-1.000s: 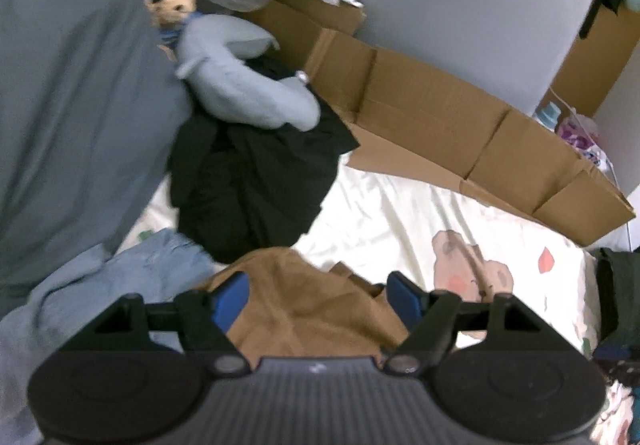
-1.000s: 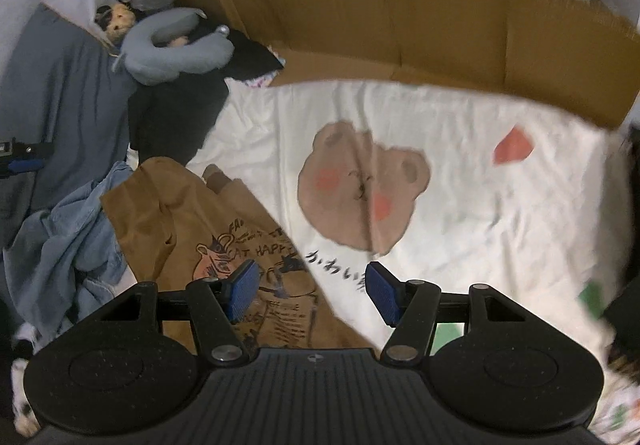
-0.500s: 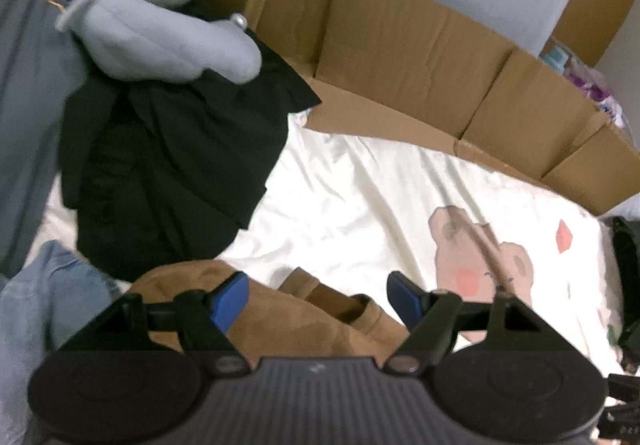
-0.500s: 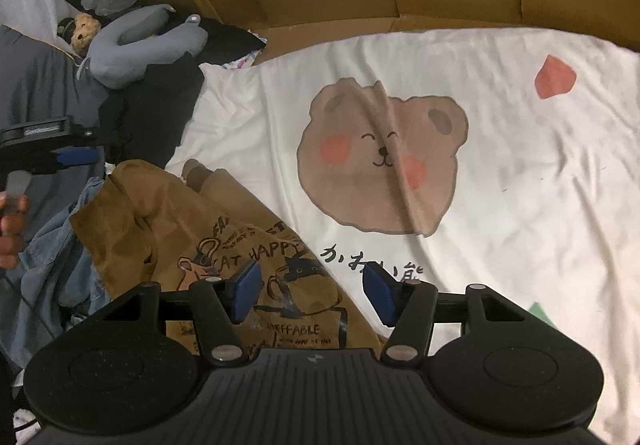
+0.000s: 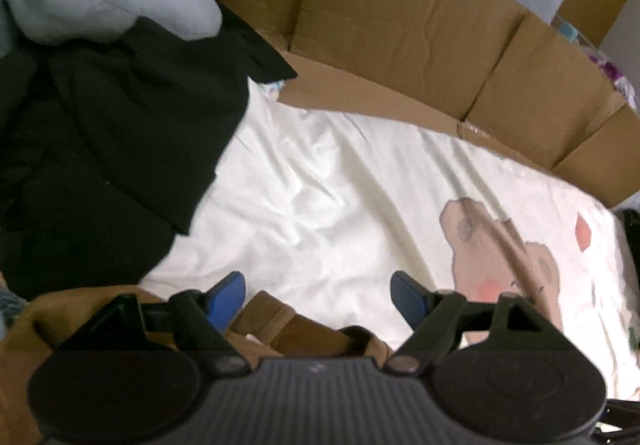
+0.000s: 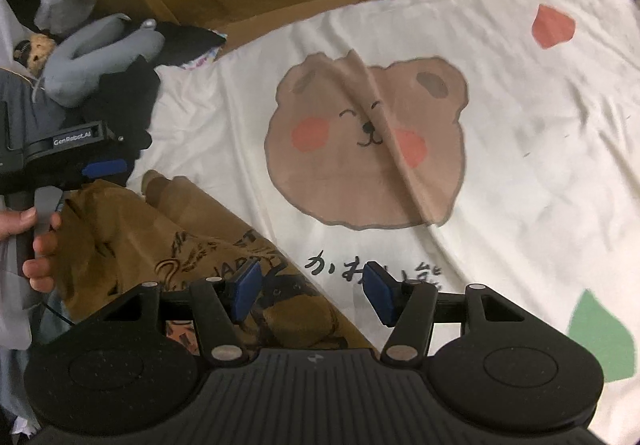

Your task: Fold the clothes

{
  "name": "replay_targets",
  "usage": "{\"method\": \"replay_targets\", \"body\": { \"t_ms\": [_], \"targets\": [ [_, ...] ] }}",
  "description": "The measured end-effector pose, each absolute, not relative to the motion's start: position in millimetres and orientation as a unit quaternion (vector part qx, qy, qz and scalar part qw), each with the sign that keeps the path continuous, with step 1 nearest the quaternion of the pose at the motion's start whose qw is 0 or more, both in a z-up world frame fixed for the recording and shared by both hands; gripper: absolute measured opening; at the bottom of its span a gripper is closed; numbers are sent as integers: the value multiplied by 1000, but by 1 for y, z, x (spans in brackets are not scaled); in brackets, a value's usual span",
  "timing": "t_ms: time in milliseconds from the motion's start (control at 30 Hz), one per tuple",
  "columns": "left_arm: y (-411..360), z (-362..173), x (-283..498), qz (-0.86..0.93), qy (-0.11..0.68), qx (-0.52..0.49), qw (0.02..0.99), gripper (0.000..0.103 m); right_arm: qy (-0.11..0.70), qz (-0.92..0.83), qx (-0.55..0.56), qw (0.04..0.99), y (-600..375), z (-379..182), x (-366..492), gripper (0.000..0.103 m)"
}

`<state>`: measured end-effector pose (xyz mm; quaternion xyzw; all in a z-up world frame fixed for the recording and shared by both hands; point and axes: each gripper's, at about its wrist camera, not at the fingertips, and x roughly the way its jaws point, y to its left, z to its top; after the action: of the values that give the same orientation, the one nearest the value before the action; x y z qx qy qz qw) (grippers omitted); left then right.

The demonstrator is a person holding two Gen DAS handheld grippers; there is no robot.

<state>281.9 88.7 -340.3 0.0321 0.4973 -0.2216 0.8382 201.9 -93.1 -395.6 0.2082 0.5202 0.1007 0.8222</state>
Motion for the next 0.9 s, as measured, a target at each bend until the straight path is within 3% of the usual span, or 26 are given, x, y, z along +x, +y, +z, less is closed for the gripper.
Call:
{"method": "replay_targets", "body": {
  "t_ms": [133, 200, 233, 300, 367, 433, 900],
  "targets": [
    [85, -355, 283, -223, 517, 49, 825, 82, 527, 106, 222, 813, -79, -406, 208, 61],
    [86, -361, 281, -219, 529, 59, 818, 77, 532, 111, 217, 811, -71, -408, 209, 60],
    [87, -364, 279, -217, 536, 63, 814, 70, 535, 113, 214, 809, -67, -410, 210, 55],
    [91, -368, 274, -212, 544, 65, 809, 56, 544, 120, 208, 804, -61, -412, 211, 28],
    [95, -369, 269, -209, 543, 75, 810, 25, 546, 131, 201, 803, -57, -411, 210, 10],
    [99, -367, 268, -209, 545, 75, 809, 13, 541, 142, 190, 807, -54, -406, 208, 4],
    [145, -305, 218, -226, 521, 27, 823, 9, 517, 189, 185, 814, -46, -355, 172, 1]
  ]
}}
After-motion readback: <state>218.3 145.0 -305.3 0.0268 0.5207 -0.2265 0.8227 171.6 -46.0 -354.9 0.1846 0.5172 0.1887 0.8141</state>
